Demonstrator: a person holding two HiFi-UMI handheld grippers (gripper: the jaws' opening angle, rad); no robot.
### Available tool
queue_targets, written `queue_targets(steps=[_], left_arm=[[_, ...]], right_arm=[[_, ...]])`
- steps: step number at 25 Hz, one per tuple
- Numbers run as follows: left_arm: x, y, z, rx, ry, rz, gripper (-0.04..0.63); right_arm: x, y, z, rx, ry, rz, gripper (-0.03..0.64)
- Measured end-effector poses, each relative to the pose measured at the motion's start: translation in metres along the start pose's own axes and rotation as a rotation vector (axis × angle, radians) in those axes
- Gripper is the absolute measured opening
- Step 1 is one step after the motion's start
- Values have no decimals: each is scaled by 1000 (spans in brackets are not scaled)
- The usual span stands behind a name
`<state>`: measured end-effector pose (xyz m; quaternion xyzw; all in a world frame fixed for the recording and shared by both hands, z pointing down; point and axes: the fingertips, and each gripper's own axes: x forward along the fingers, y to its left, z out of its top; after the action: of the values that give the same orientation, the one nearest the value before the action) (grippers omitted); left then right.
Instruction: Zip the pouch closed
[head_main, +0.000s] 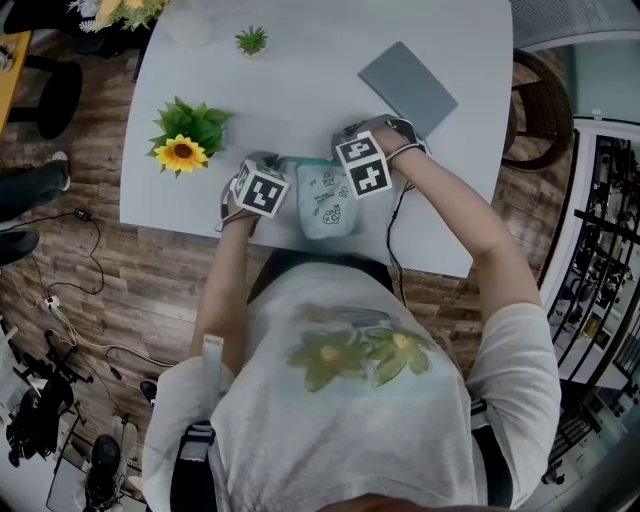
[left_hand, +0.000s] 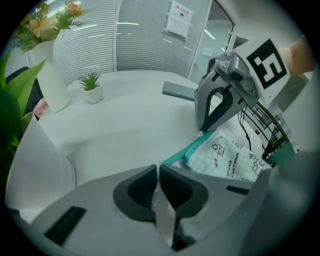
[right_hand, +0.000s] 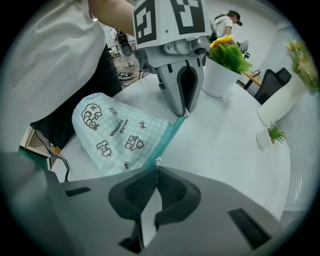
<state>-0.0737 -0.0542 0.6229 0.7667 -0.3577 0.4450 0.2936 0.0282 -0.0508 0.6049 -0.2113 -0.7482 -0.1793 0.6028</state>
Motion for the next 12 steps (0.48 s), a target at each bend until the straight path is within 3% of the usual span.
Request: queue_targets(steps=[12], left_arm=[[0,-2,1,-6,3,-6,25]], right_arm=[[0,1,-4,13,-2,-3,18]])
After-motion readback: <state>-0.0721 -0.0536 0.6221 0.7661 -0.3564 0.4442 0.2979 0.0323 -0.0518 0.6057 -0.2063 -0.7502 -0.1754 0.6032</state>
